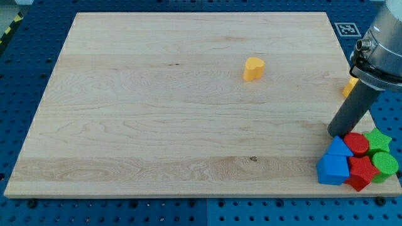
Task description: Slide the yellow hexagon left a bit
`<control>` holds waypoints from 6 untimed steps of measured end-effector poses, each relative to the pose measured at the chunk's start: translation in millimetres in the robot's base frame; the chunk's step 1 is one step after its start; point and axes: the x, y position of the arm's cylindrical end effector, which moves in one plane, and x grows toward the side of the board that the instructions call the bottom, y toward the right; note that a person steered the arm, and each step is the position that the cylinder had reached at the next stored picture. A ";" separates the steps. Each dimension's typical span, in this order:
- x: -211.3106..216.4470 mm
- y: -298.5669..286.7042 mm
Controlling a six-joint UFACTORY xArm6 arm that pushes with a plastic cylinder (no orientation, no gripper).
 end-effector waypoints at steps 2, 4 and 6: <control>1.3 0.0; -42.7 -2.6; -98.7 -43.6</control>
